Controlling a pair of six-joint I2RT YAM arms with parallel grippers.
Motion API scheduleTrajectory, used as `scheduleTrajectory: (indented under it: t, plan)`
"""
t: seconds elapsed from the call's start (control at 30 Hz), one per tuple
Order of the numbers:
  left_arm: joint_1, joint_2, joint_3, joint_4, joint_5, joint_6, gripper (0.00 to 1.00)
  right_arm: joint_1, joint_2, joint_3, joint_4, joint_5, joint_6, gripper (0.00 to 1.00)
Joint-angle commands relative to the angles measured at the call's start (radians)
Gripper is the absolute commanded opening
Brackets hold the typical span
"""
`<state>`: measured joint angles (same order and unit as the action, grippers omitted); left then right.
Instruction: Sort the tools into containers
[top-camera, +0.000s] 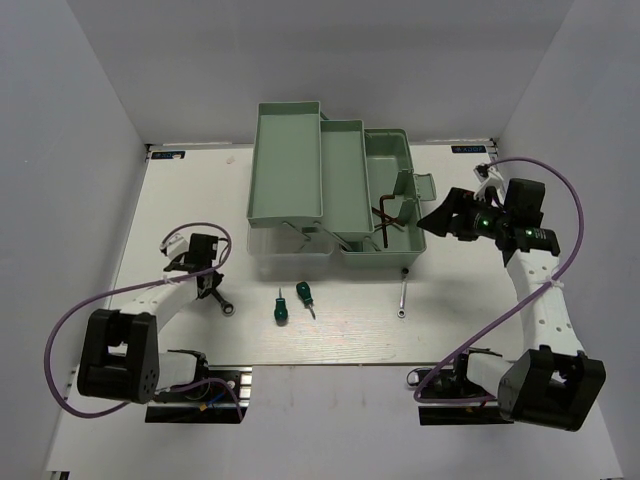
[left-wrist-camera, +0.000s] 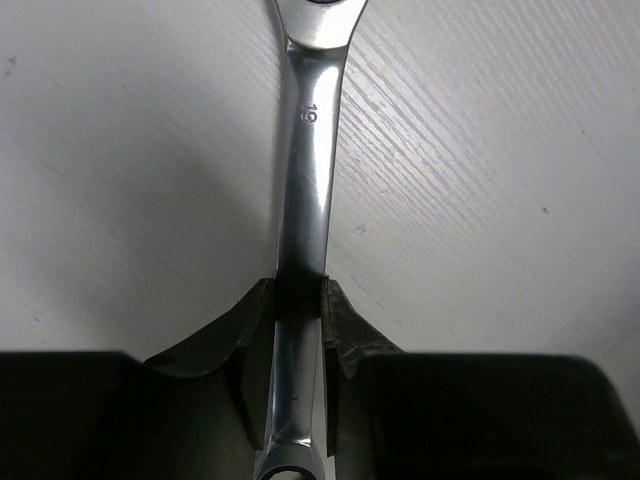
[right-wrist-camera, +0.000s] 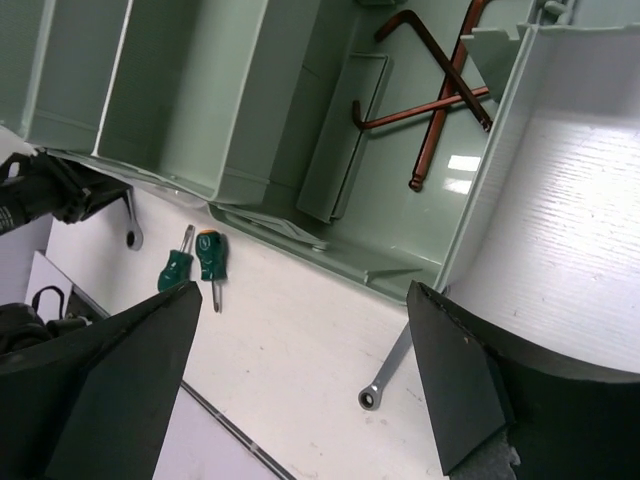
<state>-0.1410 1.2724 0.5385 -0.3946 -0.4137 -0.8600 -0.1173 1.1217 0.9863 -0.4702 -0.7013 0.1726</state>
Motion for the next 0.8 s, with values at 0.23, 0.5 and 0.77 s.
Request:
scheduleTrajectory:
  t: [0.23,0.5,0.77]
  plan:
    - [-0.019,-0.284,-0.003,-0.203,0.161,0.068,0.0,-0.042,-0.062,-0.052,0.042,-0.122,-0.048,0.91]
    - [-0.028,-0.482,0.052,-0.329,0.277,0.111,0.0,-0.059,-0.054,-0.066,0.064,-0.129,-0.033,0.91]
    - [-0.028,-0.505,0.035,-0.352,0.343,0.124,0.0,-0.067,-0.053,-0.077,0.07,-0.127,-0.024,0.91]
